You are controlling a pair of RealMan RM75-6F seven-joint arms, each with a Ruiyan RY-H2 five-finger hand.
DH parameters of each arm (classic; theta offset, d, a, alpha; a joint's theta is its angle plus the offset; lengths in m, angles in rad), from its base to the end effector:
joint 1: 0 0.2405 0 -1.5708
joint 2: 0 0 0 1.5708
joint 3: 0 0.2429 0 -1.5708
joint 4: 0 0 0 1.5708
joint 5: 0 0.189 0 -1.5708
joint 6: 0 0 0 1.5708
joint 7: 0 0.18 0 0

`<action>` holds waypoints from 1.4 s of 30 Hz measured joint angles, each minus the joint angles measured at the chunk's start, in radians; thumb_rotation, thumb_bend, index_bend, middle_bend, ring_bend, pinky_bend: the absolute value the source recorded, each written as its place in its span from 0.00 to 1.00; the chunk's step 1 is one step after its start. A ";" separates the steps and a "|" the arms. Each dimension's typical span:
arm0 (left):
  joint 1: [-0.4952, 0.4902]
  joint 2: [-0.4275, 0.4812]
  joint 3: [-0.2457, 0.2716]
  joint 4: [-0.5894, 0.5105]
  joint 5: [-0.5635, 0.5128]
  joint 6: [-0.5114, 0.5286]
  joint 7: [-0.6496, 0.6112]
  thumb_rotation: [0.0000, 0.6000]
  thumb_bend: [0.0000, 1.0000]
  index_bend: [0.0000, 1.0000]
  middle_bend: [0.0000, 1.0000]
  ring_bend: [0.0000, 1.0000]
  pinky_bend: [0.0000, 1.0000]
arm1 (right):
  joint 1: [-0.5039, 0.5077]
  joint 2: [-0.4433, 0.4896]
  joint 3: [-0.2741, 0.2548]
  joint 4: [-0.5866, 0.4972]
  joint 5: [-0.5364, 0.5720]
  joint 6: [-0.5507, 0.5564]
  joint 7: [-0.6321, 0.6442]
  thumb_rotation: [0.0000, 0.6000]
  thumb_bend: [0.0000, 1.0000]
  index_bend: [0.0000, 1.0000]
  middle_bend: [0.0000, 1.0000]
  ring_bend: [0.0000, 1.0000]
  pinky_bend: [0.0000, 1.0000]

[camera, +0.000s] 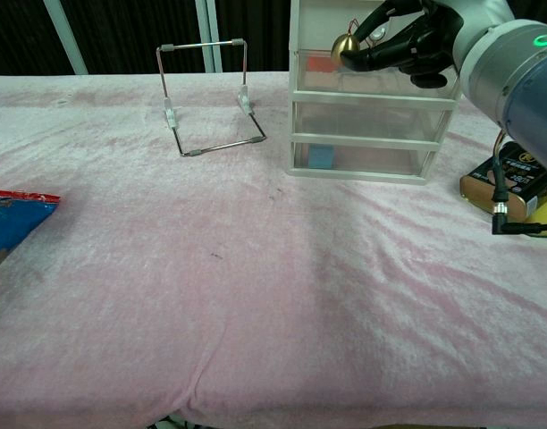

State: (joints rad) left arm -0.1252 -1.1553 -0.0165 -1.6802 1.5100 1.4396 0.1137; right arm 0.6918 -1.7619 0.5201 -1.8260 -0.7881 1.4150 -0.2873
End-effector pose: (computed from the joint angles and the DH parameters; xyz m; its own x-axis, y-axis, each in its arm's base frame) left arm -0.2704 0.2171 0.1419 0.4100 0.0696 0.9094 0.9114 -0.0687 -0.4057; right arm -0.0661 -0.3527 0.0374 -0.3815 -0.0529 0.9228 -0.9244 0.0202 -0.3810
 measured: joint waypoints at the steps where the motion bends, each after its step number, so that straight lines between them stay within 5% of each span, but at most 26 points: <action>1: 0.000 0.000 0.000 0.000 0.000 0.000 0.000 1.00 0.00 0.00 0.00 0.00 0.00 | -0.001 0.000 0.000 0.000 0.000 0.000 0.000 1.00 0.32 0.54 0.95 1.00 0.98; 42: 0.001 0.001 0.000 -0.002 -0.006 -0.003 0.004 1.00 0.00 0.00 0.00 0.00 0.00 | -0.003 -0.023 -0.022 0.033 0.019 -0.024 0.000 1.00 0.31 0.54 0.95 1.00 0.98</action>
State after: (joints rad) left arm -0.1246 -1.1545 -0.0167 -1.6823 1.5044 1.4367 0.1179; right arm 0.6884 -1.7854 0.4977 -1.7933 -0.7687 1.3914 -0.2875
